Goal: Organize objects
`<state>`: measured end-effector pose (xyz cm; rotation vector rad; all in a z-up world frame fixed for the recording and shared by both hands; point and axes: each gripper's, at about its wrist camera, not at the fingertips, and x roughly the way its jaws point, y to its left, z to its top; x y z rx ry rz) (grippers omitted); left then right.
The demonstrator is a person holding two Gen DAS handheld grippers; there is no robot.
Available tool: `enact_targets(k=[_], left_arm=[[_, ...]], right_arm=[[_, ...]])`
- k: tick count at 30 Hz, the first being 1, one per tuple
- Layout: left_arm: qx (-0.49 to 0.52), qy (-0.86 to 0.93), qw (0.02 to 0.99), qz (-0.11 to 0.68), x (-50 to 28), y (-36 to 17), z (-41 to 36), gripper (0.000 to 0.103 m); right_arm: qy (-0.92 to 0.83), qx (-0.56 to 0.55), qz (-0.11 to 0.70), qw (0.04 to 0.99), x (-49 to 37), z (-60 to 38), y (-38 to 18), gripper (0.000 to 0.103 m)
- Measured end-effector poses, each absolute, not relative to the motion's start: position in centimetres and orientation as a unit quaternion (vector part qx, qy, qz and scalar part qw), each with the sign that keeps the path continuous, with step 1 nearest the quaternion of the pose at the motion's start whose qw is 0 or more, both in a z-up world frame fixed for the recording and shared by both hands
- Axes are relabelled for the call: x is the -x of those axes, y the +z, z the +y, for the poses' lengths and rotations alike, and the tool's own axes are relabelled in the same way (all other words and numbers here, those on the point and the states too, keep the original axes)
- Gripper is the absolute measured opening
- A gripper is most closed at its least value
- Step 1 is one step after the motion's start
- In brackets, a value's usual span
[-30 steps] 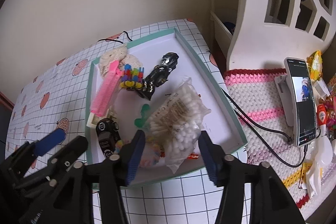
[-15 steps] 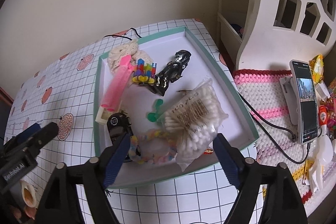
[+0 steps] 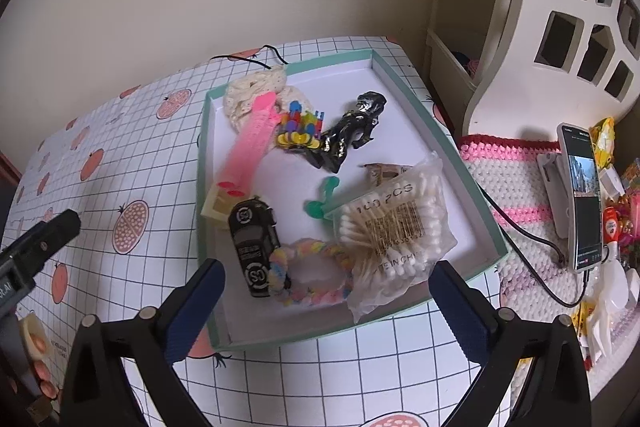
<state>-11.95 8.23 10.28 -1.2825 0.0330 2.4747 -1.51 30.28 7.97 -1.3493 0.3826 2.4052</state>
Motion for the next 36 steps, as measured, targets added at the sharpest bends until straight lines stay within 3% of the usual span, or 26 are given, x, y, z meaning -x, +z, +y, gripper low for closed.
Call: enact_targets(k=[17,36], left_arm=[[0.456,0.874,0.162,-0.038,9.3,11.4,3.3,0.096],[0.466,0.874,0.135,0.012,4.2,9.3,2.4,0.096]], right_arm=[[0.859,0.472,0.122,0.157,-0.8,25.7,9.9,0.103],[0.846,0.508,0.080,0.137,-3.6,21.2,8.1,0.103]])
